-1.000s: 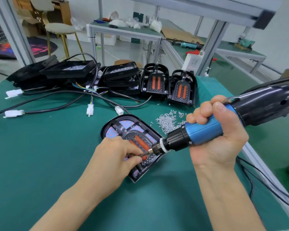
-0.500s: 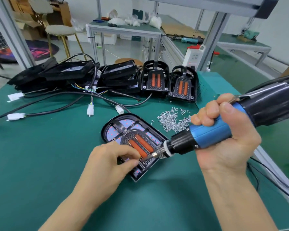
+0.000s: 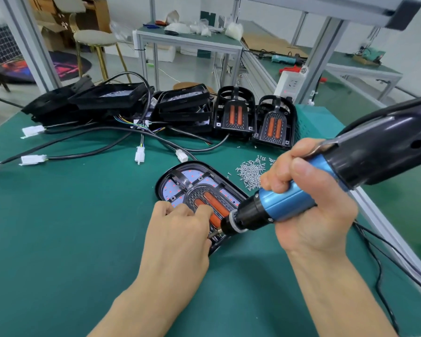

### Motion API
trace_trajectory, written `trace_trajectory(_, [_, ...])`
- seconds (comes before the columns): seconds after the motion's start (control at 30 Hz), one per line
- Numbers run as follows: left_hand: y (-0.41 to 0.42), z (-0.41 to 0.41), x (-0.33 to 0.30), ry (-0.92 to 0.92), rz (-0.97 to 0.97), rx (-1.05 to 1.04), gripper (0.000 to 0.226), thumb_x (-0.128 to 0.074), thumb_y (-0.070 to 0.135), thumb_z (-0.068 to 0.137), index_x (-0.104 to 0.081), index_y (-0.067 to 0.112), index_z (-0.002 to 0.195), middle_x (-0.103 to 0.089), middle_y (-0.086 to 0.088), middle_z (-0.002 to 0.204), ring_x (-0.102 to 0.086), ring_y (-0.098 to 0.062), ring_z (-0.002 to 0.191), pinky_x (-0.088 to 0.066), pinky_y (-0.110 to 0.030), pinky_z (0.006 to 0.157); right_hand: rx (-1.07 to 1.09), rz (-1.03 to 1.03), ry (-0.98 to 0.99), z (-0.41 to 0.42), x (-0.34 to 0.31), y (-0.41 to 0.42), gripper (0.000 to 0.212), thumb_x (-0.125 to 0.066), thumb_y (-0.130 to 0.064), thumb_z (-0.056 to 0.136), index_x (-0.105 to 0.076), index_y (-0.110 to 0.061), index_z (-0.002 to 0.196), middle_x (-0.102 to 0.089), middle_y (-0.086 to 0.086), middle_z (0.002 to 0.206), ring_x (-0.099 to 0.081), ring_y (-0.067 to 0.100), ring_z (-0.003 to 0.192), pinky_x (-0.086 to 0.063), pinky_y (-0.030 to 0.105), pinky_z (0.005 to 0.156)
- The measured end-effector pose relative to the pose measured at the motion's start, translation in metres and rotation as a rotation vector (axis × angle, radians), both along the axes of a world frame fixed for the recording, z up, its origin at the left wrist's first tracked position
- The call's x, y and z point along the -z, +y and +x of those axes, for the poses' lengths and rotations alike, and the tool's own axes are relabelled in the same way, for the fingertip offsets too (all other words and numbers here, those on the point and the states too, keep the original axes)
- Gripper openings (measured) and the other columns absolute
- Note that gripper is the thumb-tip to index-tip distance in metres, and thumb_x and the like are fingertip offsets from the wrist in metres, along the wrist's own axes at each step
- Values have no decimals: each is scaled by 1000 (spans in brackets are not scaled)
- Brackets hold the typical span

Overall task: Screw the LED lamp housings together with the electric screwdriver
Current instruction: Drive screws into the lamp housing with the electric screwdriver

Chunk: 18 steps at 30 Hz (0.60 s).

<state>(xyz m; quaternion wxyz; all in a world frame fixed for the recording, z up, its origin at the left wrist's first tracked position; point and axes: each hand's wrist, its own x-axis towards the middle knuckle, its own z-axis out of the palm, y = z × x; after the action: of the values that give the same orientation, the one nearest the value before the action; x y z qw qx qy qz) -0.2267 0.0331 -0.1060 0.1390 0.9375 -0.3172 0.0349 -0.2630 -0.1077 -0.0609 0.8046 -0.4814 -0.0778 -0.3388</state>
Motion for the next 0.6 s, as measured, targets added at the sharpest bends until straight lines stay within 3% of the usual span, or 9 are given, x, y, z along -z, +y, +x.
trace_trajectory(0.03, [-1, 0, -3, -30, -2, 9, 29, -70, 28, 76, -58, 26, 102, -65, 9, 78, -54, -17, 76, -24, -27, 79, 5, -9, 4, -1, 0, -1, 14, -62, -11, 64, -57, -14, 77, -51, 1, 58, -49, 13, 45, -44, 23, 53])
trace_trajectory(0.1, [-1, 2, -5, -1, 4, 26, 23, -62, 28, 81, -56, 31, 104, -65, 11, 83, -54, -13, 83, -24, -26, 83, 17, 1, 10, -3, 0, -4, 16, -62, -11, 64, -55, -13, 78, -51, 1, 58, -48, 13, 46, -44, 23, 53])
trace_trajectory(0.13, [2, 5, -3, 6, -58, 32, 21, -57, 28, 86, -55, 36, 105, -65, 13, 87, -53, -10, 87, -23, -24, 86, 23, 31, 14, -5, -1, -7, 19, -61, -12, 63, -53, -13, 80, -50, 0, 59, -48, 12, 46, -44, 22, 52])
trace_trajectory(0.2, [4, 15, -5, 33, -201, 52, 19, -65, 18, 82, -65, 33, 93, -66, 12, 75, -54, -12, 77, -32, -25, 80, 43, 132, 17, -7, -4, -17, 24, -61, -11, 63, -49, -15, 83, -50, -2, 62, -47, 10, 46, -43, 20, 52])
trace_trajectory(0.3, [-9, 29, -13, 84, -514, 63, 17, -71, 9, 76, -71, 26, 76, -59, 19, 55, -57, -6, 65, -36, -10, 71, 157, 205, 4, -9, -12, -35, 14, -52, -8, 72, -49, -18, 82, -49, -5, 59, -45, 7, 48, -42, 18, 53])
trace_trajectory(0.37, [-31, 42, -14, 113, -592, 74, 13, -71, 12, 77, -72, 25, 76, -63, 18, 60, -62, -3, 67, -39, -8, 70, 257, 231, -16, -9, -19, -46, 12, -51, -10, 74, -47, -18, 82, -48, -4, 63, -44, 7, 49, -41, 19, 55])
trace_trajectory(0.47, [-72, 61, -16, 64, -493, 92, 6, -70, 20, 80, -74, 25, 82, -71, 9, 75, -64, -14, 79, -44, -31, 84, 335, 251, -28, -11, -25, -59, 16, -54, -11, 73, -46, -19, 84, -42, -1, 78, -43, 8, 52, -40, 21, 57])
trace_trajectory(0.6, [-113, 84, -11, -6, -184, 161, 13, -61, 25, 86, -73, 26, 85, -72, 8, 86, -62, -16, 88, -30, -29, 84, 392, 199, 24, -14, -28, -71, 15, -56, -10, 71, -49, -18, 82, -44, 1, 80, -44, 10, 53, -40, 22, 58])
